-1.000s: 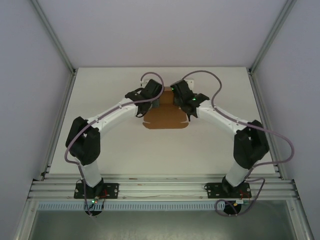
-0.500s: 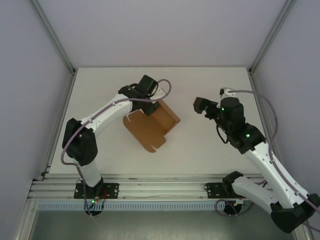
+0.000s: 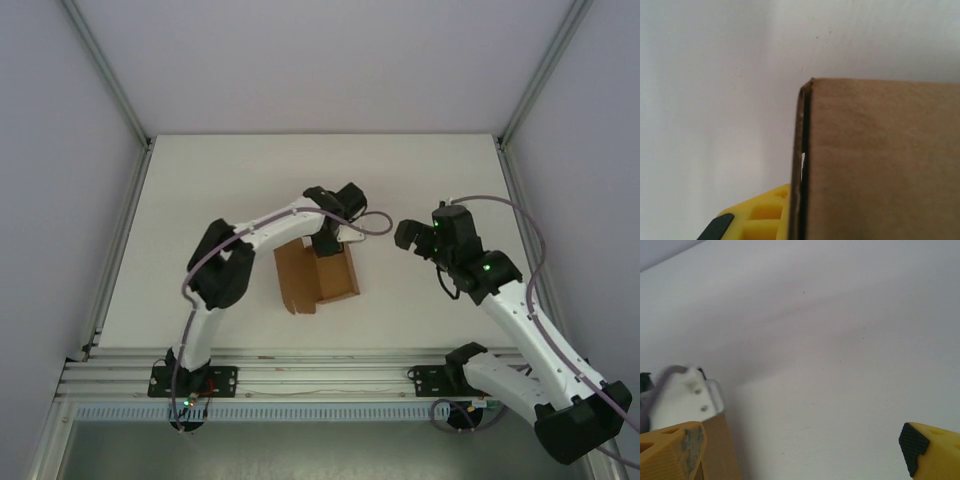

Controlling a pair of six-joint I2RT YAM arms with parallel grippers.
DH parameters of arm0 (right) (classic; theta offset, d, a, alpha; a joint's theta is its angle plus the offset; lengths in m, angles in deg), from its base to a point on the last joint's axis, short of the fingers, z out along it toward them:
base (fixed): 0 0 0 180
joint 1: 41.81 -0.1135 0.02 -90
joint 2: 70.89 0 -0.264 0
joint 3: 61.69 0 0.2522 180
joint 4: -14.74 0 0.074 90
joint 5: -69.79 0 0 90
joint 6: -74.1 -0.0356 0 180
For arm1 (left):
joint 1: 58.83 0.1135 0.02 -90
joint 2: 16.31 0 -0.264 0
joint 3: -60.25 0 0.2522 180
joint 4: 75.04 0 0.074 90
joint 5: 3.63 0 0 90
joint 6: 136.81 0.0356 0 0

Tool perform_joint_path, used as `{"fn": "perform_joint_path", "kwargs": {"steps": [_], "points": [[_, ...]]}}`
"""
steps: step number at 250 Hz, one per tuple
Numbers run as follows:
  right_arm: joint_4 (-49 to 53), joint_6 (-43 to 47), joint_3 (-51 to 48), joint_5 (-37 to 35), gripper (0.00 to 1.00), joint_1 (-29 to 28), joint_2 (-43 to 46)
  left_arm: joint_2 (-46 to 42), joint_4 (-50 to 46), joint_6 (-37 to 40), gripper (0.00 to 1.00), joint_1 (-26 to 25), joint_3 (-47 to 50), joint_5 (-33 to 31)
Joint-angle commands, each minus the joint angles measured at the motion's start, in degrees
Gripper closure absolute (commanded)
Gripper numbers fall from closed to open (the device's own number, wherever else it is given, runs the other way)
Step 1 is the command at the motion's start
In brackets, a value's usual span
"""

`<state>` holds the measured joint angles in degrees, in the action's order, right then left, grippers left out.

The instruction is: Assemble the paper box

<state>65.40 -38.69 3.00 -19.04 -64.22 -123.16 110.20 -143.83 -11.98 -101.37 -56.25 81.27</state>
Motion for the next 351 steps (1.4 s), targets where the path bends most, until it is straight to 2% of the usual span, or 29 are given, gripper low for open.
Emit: {"fn": "perform_joint_path", "kwargs": {"steps": [1, 28, 37, 46, 88, 136, 145, 151, 154, 175, 199, 225, 241, 264, 284, 314, 351], "points": [[1.5, -0.9, -0.7, 0.1, 0.0, 0.8, 0.7, 3.5, -0.3, 2.2, 1.0, -2.1, -2.5, -8.7], [2.1, -0.4, -0.7, 0.2, 0.0, 1.1, 0.8, 7.4, -1.2, 2.1, 1.0, -2.2, -5.5, -8.1], [2.3, -0.3, -0.6, 0.1, 0.0, 1.2, 0.8, 8.3, -1.8, 2.0, 0.91, -2.2, -6.5, -7.7], [2.5, -0.1, -0.7, 0.1, 0.0, 1.3, 0.9, 8.8, -2.3, 2.0, 0.78, -2.3, -7.6, -7.6], [3.4, 2.1, -0.7, 0.0, 0.0, 1.5, 2.2, 5.6, -5.0, 2.6, 0.44, -2.3, -9.7, -4.6], [3.6, 3.6, -0.4, 1.1, 0.0, 1.7, 5.2, -4.6, -4.7, 3.0, 0.28, -2.4, -7.9, 3.1], [3.8, 3.9, -0.2, 1.2, 0.0, 1.6, 5.7, -6.7, -4.1, 3.3, 0.16, -2.4, -7.0, 4.5], [3.9, 4.1, 0.0, 1.1, 0.0, 1.7, 6.1, -8.1, -3.5, 3.5, 0.03, -2.4, -6.3, 5.1], [4.0, 4.3, 0.0, 1.3, 0.0, 1.7, 6.2, -8.8, -3.1, 3.5, 0.0, -2.4, -5.9, 5.1], [4.4, 5.0, 0.4, 0.6, 0.0, 1.8, 6.8, -13.4, -0.3, 2.4, 0.0, -2.4, -3.9, 5.3], [3.6, 7.2, 0.8, 2.3, 0.0, 1.8, 5.9, -19.2, 5.6, -3.2, 0.0, -1.4, -1.6, 5.1], [1.0, 13.9, 1.0, 5.5, 0.0, 1.8, 2.5, -26.8, 14.1, -15.2, 0.0, 2.1, 2.4, 4.4], [-2.4, 22.1, 0.4, 11.6, 0.0, 1.6, -1.2, -31.8, 19.4, -25.4, 0.0, 5.5, 6.8, 4.0], [-5.8, 33.0, 1.9, 17.1, 0.02, -1.9, -10.5, -38.5, 23.6, -39.6, 0.0, 11.5, 14.5, 2.8], [-3.7, 44.9, 6.7, 18.3, 0.04, -7.0, -21.4, -43.9, 23.9, -48.1, 0.0, 16.0, 22.0, 0.1], [1.6, 57.5, 16.6, 15.5, 0.12, -12.2, -38.2, -51.9, 25.1, -53.9, 0.0, 21.2, 35.0, -0.9], [3.4, 59.5, 27.9, 11.7, 0.22, -13.3, -52.0, -59.8, 22.8, -57.0, 0.0, 24.5, 44.5, -1.7]]}}
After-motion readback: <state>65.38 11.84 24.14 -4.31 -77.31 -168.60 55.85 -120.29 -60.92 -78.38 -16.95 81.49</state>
